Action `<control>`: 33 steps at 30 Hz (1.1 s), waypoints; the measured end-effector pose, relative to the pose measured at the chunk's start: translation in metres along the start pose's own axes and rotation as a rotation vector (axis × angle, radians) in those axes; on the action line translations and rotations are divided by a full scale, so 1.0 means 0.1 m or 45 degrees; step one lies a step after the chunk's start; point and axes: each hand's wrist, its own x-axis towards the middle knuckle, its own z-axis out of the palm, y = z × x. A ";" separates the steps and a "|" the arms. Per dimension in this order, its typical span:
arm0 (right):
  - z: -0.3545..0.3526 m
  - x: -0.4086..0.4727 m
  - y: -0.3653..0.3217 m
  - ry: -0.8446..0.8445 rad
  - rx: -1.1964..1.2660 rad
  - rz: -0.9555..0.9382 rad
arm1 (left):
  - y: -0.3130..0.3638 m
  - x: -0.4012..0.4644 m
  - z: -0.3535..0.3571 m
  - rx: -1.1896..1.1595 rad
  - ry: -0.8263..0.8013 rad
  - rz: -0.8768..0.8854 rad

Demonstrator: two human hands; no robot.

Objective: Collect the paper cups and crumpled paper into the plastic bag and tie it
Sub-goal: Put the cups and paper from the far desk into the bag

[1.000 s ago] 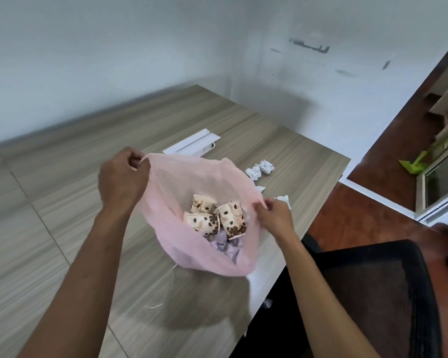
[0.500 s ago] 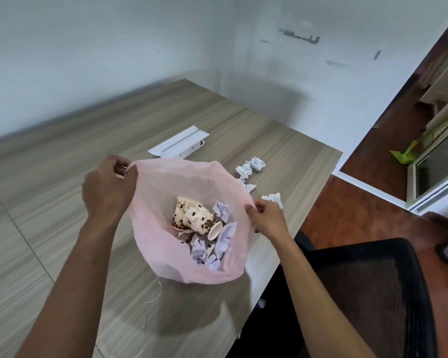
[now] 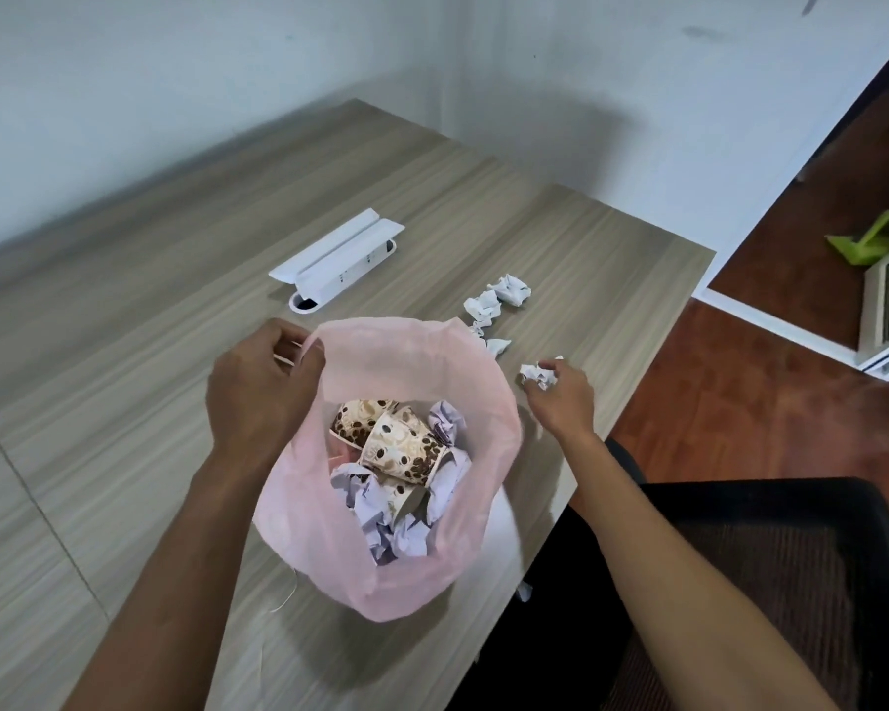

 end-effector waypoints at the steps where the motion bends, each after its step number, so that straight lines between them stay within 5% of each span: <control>1: 0.04 0.10 0.03 -0.059 -0.110 -0.019 | 0.01 0.00 0.04 0.000 -0.003 0.003; 8: 0.21 0.40 0.25 -0.330 -0.453 -0.016 | -0.03 -0.04 0.17 -0.046 -0.013 0.015; 12: 0.32 0.20 0.36 -0.134 -0.425 -0.078 | -0.10 -0.07 0.11 -0.044 0.003 0.007; 24: -0.11 -0.57 0.01 0.242 0.389 0.103 | -0.18 -0.08 -0.17 -0.150 0.082 -0.101; 33: -0.75 -1.06 -0.96 0.171 0.595 -0.264 | -0.12 -0.11 -0.15 -0.273 0.125 -0.159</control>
